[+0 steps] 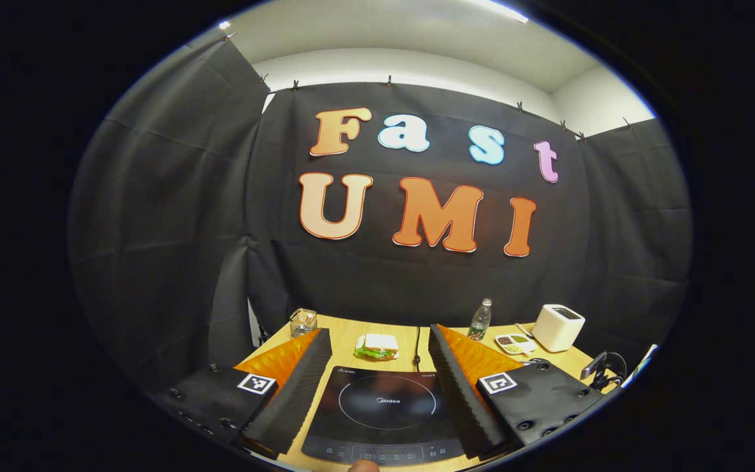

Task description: First push the handle of the pot to place it horizontally, then grasp the pot with both hands and set it on the induction cooktop.

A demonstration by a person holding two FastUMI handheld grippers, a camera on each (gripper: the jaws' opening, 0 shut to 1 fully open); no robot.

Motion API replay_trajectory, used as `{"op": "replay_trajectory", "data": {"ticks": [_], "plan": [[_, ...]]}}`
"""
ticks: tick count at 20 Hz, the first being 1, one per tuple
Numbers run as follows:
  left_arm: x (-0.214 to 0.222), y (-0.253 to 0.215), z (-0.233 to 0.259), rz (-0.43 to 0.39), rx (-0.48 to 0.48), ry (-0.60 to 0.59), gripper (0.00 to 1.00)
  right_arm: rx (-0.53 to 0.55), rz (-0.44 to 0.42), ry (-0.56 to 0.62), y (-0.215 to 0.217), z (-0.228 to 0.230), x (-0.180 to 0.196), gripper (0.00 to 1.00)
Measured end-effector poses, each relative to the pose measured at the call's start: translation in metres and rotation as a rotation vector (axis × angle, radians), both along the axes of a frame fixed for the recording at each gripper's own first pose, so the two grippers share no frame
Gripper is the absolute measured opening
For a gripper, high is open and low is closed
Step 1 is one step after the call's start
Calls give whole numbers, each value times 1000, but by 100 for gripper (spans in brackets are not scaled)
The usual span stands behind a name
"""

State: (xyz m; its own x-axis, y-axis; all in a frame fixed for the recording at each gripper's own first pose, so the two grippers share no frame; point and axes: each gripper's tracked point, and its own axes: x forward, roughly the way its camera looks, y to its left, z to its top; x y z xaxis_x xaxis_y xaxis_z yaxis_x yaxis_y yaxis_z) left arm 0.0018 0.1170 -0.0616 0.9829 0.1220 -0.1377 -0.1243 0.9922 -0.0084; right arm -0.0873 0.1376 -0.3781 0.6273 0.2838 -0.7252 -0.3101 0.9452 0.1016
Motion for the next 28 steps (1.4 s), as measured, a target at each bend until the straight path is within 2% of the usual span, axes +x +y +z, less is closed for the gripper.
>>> {"op": "replay_trajectory", "data": {"ticks": [19,28], "plan": [[-11,46,-6,85,-2,13,97,35,19,20,39,-9,38,0],[-8,67,-20,114,-8,31,97,52,-5,25,53,-16,60,0]]}}
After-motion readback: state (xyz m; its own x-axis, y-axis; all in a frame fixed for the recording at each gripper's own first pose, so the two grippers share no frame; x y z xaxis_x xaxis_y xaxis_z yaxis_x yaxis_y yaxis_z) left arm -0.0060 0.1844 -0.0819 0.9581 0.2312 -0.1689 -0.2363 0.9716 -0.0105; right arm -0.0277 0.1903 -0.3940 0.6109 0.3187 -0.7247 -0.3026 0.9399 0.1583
